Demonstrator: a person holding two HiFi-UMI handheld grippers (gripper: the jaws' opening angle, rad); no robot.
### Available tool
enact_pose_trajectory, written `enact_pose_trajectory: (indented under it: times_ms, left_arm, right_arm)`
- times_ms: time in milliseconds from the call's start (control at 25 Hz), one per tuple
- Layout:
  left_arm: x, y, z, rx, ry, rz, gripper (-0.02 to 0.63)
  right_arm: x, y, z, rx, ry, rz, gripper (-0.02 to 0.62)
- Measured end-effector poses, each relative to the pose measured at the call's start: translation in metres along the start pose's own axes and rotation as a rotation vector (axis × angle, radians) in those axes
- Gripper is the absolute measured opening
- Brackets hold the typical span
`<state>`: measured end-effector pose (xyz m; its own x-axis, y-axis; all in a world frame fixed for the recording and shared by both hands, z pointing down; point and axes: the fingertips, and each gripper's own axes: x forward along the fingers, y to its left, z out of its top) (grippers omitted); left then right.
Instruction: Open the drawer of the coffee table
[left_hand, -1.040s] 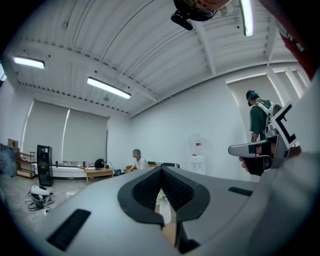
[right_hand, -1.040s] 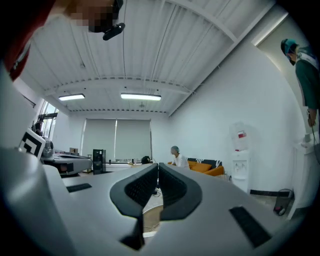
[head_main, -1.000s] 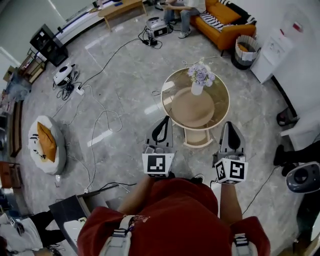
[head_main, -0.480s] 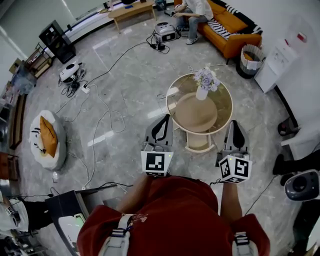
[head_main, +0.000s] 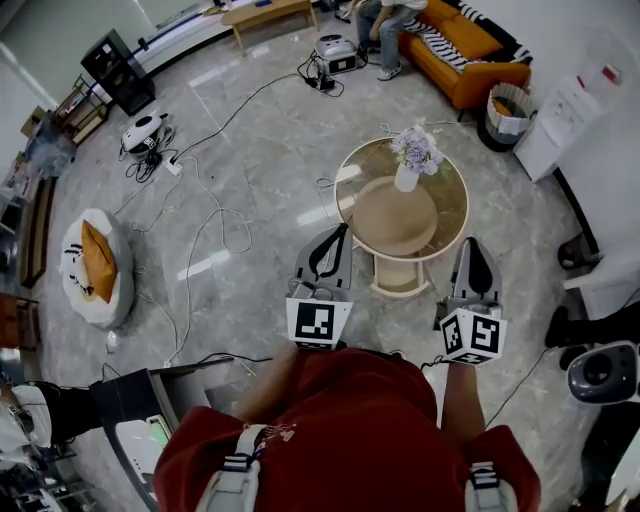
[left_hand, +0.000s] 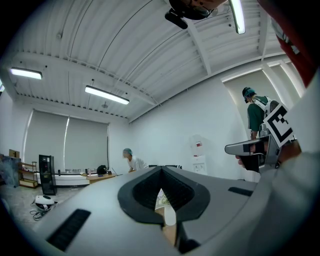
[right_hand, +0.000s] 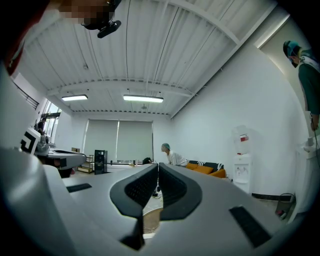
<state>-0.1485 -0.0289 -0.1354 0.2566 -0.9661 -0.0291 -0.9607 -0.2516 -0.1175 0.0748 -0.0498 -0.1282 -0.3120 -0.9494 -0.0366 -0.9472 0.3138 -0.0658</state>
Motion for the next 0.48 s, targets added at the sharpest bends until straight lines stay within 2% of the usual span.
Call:
enact_pose_trajectory:
  times_ms: [120,280,400,480]
  left_arm:
    - [-0.001,-0.004,0.002,-0.026,0.036,0.008,0.014]
    - [0.002,-0.009,0.007,0.017,-0.015,0.005,0.014]
    - [0.001,-0.011,0.004,-0.011,0.038,0.011,0.014]
    - [0.003,-0.014,0.003,-0.016,0.045,0.01,0.014]
  right_arm:
    - [0.0,-0.001,0.004,-0.013,-0.006,0.008,0.023]
    - [-0.001,-0.007,0.005,-0.02,-0.009,0.009,0.023]
    - [-0.001,-0.01,0.004,-0.021,-0.007,0.016,0.023]
    - [-0.001,-0.012,0.003,-0.022,-0.005,0.017,0.023]
